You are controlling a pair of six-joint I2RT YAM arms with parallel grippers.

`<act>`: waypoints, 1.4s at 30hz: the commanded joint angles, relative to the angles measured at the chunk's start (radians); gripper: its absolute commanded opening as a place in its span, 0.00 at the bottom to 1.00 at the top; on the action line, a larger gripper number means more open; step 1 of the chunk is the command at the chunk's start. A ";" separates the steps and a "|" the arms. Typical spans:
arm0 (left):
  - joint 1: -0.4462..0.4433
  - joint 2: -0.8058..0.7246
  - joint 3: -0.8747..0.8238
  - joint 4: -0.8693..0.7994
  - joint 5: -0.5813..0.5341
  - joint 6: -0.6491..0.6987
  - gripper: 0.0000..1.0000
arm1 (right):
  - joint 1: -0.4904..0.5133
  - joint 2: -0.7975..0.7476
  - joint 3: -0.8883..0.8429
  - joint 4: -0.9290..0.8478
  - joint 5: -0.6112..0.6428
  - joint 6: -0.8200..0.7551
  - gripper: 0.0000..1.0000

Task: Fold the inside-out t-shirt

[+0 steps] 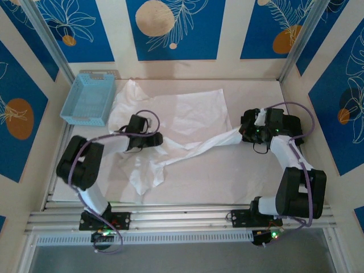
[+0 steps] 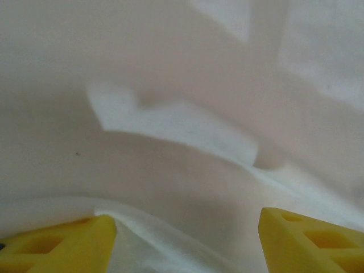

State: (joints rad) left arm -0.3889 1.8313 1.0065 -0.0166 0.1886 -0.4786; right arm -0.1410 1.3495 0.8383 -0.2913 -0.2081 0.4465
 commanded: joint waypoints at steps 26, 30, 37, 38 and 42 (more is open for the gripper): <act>-0.036 -0.845 -0.633 -0.257 -0.069 -0.137 0.50 | 0.052 -0.011 0.031 0.012 0.012 -0.014 0.00; -0.038 -0.756 -0.642 -0.117 0.015 -0.168 0.47 | 0.052 -0.019 0.030 0.003 0.015 -0.021 0.00; -0.038 -0.650 -0.591 -0.068 0.024 -0.136 0.18 | 0.049 -0.038 0.026 -0.010 0.013 -0.029 0.00; -0.038 -0.669 -0.571 -0.102 0.013 -0.125 0.13 | 0.049 -0.038 0.029 -0.015 0.012 -0.030 0.00; -0.039 -0.827 -0.443 -0.407 -0.181 -0.022 0.05 | 0.046 -0.055 0.037 -0.034 0.010 -0.041 0.00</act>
State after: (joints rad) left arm -0.4240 1.1015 0.4648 -0.2409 0.1341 -0.5781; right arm -0.0937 1.3266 0.8688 -0.2932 -0.1829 0.4309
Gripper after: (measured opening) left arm 0.057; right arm 0.065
